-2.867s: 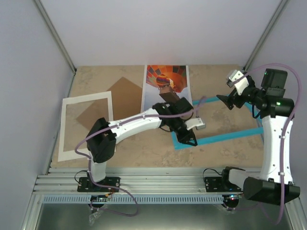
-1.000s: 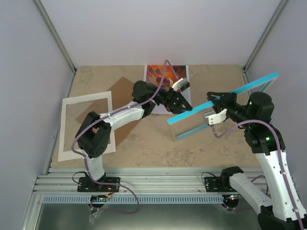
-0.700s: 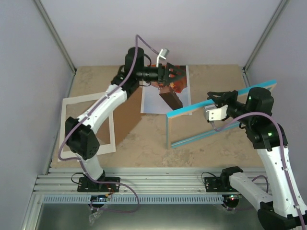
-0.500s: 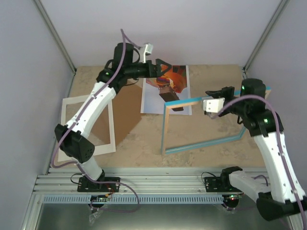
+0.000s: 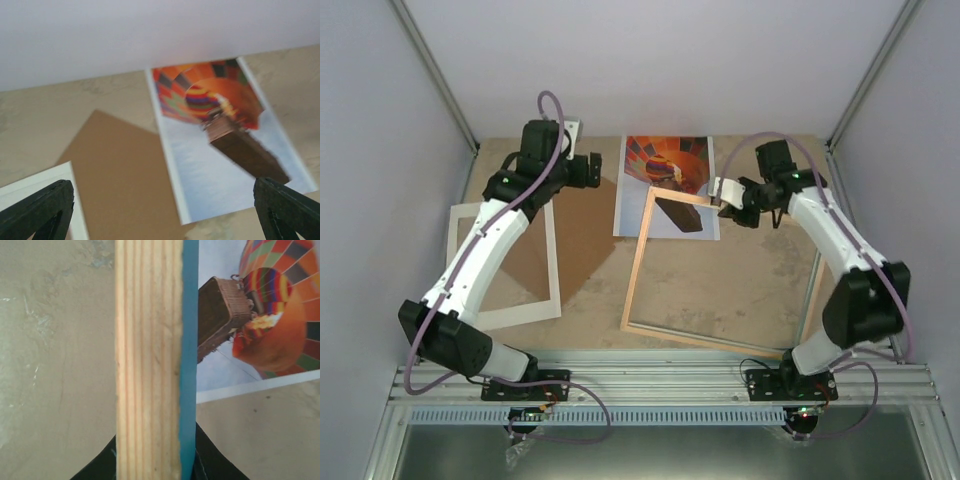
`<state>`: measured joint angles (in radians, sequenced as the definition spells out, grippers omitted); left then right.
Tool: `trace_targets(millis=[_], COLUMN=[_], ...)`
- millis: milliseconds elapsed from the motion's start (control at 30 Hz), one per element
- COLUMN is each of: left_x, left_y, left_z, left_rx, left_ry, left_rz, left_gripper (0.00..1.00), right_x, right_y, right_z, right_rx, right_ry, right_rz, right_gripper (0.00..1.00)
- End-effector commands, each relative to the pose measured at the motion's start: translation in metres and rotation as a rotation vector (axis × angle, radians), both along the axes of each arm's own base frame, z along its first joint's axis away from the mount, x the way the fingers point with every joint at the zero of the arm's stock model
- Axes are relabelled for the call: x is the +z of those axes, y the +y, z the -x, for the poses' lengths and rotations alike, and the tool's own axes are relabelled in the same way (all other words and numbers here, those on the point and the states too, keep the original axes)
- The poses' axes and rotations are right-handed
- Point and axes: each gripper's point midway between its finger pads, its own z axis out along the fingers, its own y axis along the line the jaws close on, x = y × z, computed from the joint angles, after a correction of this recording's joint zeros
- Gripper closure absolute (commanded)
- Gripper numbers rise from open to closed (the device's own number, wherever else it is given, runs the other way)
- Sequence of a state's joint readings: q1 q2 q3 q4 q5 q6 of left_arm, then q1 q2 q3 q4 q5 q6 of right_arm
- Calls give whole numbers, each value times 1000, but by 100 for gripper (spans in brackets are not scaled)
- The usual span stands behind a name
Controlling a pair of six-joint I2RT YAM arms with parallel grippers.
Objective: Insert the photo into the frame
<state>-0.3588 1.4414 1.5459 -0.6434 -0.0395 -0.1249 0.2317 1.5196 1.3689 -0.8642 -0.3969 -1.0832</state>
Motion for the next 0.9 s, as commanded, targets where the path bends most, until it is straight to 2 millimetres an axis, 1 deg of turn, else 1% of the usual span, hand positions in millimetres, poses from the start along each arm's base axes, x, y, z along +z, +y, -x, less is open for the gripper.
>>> trace_targets(millis=[0, 100, 267, 367, 400, 433, 467, 567, 700, 800, 867], left_x=[-33, -54, -94, -116, -123, -131, -138, -156, -175, -185, -189], left_y=[35, 50, 73, 77, 78, 79, 79, 82, 87, 89, 88], left_z=[4, 5, 8, 12, 13, 14, 15, 19, 23, 28, 33], left_rx=[69, 88, 101, 78, 73, 64, 53, 25, 8, -12, -27], left_ry=[37, 81, 169, 223, 241, 260, 278, 312, 357, 391, 407], left_rz=[-190, -205, -231, -223, -226, -230, -236, -271, -301, -309, -313], left_gripper=[1, 0, 1, 1, 1, 1, 1, 1, 1, 1, 1], right_x=[-15, -40, -83, -106, -110, -117, -129, -147, -164, -171, -170], right_y=[27, 41, 61, 71, 75, 78, 81, 88, 93, 94, 95], right_z=[-40, -65, -100, -116, -123, -127, -130, -140, -151, -155, -156], right_rx=[-32, -26, 3, 28, 36, 45, 51, 68, 72, 83, 88], right_ry=[83, 113, 144, 150, 141, 140, 147, 147, 156, 140, 130], right_rz=[-123, -125, -92, -61, -52, -40, -25, 0, 15, 32, 34], right_gripper=[99, 99, 97, 96, 96, 96, 96, 96, 93, 87, 80])
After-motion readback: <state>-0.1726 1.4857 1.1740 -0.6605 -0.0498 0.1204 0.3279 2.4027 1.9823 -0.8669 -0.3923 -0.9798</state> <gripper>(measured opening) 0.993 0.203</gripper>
